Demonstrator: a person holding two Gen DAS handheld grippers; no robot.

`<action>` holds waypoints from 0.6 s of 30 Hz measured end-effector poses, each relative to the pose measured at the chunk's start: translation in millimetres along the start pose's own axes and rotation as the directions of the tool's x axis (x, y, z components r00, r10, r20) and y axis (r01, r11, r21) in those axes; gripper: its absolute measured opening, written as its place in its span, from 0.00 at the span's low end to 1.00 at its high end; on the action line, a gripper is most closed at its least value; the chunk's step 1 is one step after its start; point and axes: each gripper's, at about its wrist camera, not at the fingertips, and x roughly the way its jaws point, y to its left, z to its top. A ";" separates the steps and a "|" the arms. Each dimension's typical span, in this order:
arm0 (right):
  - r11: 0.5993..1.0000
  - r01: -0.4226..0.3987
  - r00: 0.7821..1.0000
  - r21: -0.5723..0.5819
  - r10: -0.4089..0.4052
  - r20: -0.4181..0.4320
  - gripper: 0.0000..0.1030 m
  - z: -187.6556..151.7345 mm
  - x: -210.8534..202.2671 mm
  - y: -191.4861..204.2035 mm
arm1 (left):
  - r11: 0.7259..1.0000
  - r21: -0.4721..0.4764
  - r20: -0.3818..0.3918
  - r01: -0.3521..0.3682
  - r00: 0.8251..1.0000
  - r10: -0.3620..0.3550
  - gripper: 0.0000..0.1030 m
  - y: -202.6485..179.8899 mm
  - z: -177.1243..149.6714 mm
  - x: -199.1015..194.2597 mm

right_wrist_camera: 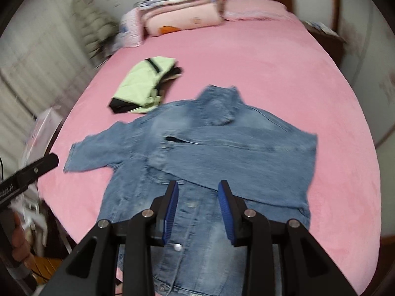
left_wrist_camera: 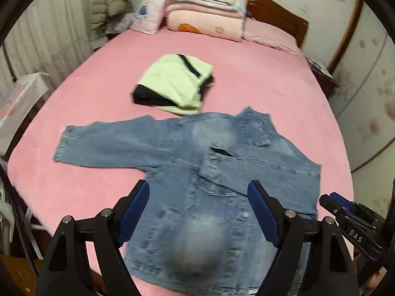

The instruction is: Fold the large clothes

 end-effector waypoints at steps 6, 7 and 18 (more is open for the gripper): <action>0.986 -0.025 1.000 -0.164 0.026 0.003 0.33 -3.0 10.2 83.6 | 0.996 -0.088 0.005 -0.029 1.000 0.030 0.79 95.4 -2.1 -7.2; 0.985 -0.024 1.000 -0.172 0.024 0.002 0.33 -2.6 13.4 94.3 | 0.994 -0.103 0.000 -0.028 1.000 0.028 0.79 112.0 -2.1 -5.4; 0.999 0.023 0.999 -0.037 -0.025 -0.032 0.33 25.8 80.2 219.7 | 0.952 -0.305 -0.044 -0.007 0.999 -0.007 0.79 323.0 10.7 57.6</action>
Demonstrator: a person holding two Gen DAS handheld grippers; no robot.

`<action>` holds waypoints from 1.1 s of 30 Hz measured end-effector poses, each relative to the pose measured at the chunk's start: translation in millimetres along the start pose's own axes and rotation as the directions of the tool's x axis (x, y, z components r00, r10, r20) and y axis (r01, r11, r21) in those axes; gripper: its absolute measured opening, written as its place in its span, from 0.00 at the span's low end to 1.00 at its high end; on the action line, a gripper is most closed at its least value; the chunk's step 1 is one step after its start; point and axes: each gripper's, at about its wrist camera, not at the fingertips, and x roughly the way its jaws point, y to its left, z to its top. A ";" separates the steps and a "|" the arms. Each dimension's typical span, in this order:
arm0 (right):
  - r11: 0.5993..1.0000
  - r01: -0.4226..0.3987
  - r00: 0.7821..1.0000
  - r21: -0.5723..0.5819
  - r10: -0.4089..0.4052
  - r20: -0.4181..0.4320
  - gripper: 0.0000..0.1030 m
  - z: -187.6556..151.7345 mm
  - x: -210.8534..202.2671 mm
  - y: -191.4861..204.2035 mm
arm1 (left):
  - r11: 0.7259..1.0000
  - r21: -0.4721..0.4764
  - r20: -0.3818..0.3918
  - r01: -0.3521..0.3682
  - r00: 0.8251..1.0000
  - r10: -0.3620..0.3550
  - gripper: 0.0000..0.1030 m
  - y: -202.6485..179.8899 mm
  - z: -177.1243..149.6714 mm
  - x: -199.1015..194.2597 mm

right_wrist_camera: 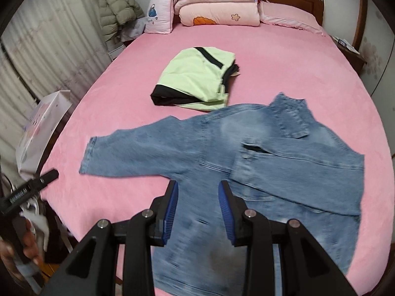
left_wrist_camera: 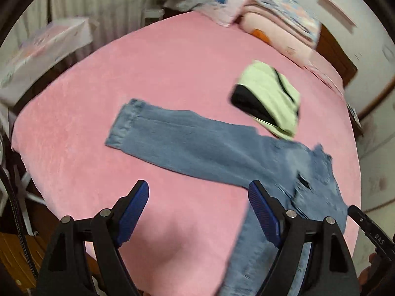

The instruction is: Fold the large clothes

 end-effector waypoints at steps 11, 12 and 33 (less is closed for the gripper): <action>1.000 0.029 0.998 0.003 -0.029 -0.049 0.33 28.9 87.5 108.5 | 0.949 -0.311 -0.072 0.056 0.994 -0.082 0.79 143.0 28.7 124.0; 0.999 0.032 0.997 -0.011 -0.032 -0.063 0.33 29.2 97.1 117.3 | 0.937 -0.343 -0.073 0.064 0.993 -0.094 0.79 152.5 29.7 135.7; 0.999 0.024 0.979 0.025 -0.018 -0.205 0.33 13.4 175.4 134.3 | 0.921 -0.388 -0.134 0.030 0.987 -0.089 0.20 165.4 54.9 240.5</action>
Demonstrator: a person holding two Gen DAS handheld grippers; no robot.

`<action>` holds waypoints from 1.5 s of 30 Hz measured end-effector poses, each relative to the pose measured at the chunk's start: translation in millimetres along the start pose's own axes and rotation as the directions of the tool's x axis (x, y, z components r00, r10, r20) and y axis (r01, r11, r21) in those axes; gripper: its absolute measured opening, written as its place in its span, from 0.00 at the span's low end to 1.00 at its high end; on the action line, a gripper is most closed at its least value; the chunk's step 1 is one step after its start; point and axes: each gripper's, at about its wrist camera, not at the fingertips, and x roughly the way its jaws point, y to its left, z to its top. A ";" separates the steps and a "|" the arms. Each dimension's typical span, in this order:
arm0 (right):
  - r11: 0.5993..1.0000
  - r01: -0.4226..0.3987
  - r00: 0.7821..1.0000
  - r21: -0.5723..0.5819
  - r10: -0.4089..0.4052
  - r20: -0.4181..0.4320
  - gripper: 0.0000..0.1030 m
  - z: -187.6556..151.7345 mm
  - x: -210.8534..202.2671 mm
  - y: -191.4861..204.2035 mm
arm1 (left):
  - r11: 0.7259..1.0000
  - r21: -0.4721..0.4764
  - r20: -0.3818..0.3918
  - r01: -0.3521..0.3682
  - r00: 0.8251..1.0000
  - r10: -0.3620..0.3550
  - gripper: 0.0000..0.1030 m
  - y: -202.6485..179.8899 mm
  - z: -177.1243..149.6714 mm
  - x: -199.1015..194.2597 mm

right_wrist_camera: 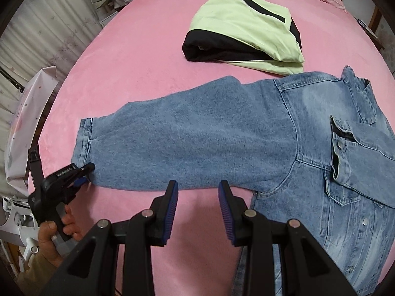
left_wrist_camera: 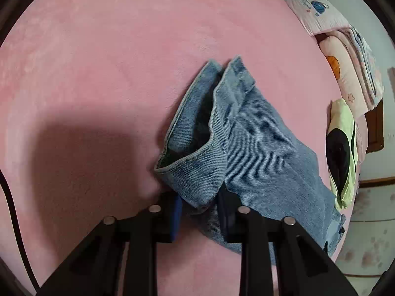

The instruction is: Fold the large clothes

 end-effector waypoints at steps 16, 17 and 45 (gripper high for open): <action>0.991 0.017 0.997 0.130 -0.027 0.071 0.33 -24.4 -40.8 -95.2 | 0.806 0.531 0.061 0.262 0.937 -0.344 0.18 -248.0 -61.8 -131.1; 0.989 0.024 0.996 0.146 -0.036 0.076 0.33 -26.8 -43.9 -106.7 | 0.771 0.571 0.036 0.283 0.929 -0.367 0.18 -271.6 -76.5 -131.8; 0.936 -0.050 0.997 0.349 0.024 0.079 0.34 -45.7 -45.2 -380.5 | 0.430 0.831 -0.372 0.353 0.927 -0.043 0.61 -397.8 -396.8 56.4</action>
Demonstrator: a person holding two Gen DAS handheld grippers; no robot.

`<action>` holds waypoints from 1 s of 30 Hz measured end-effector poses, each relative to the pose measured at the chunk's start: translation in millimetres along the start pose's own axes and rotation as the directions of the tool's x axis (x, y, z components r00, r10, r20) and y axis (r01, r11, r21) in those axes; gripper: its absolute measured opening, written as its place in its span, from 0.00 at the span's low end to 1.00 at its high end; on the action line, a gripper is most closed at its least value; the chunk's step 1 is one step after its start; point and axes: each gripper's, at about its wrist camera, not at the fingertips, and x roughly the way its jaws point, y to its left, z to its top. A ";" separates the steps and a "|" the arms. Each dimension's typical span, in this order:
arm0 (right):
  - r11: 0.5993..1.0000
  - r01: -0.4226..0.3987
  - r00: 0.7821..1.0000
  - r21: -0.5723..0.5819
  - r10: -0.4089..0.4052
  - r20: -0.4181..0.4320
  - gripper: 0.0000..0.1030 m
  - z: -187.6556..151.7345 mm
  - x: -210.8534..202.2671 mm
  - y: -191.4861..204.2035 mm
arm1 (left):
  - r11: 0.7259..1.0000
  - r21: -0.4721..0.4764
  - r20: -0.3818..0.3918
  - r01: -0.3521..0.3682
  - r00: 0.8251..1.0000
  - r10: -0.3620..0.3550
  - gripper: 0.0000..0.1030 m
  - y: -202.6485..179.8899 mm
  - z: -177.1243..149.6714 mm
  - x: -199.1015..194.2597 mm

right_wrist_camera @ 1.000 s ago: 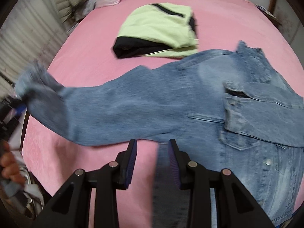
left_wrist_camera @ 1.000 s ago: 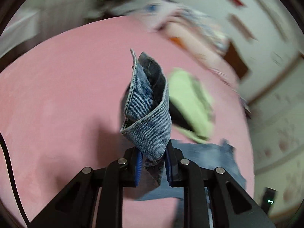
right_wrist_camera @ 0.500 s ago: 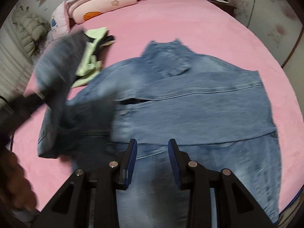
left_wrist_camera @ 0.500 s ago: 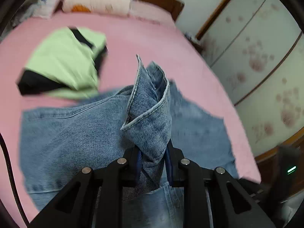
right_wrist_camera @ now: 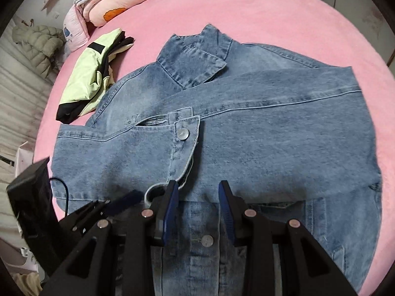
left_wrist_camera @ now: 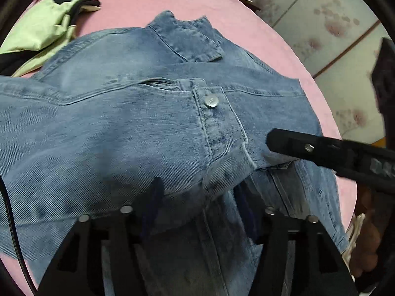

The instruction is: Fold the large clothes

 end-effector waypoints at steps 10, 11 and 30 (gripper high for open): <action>0.995 -0.101 0.992 0.022 0.102 -0.068 0.47 26.4 31.8 -1.7 | 0.958 -0.191 0.193 -0.212 0.949 0.248 0.74 64.8 -34.8 -124.8; 0.996 -0.090 0.993 0.016 0.091 -0.075 0.47 28.8 39.0 -1.9 | 0.942 -0.213 0.189 -0.260 0.935 0.300 0.74 75.9 -45.1 -131.0; 0.974 -0.216 0.974 -0.064 0.211 -0.078 0.33 50.8 102.5 8.2 | 0.838 -0.387 0.095 -0.385 0.887 0.451 0.74 165.3 -80.3 -82.8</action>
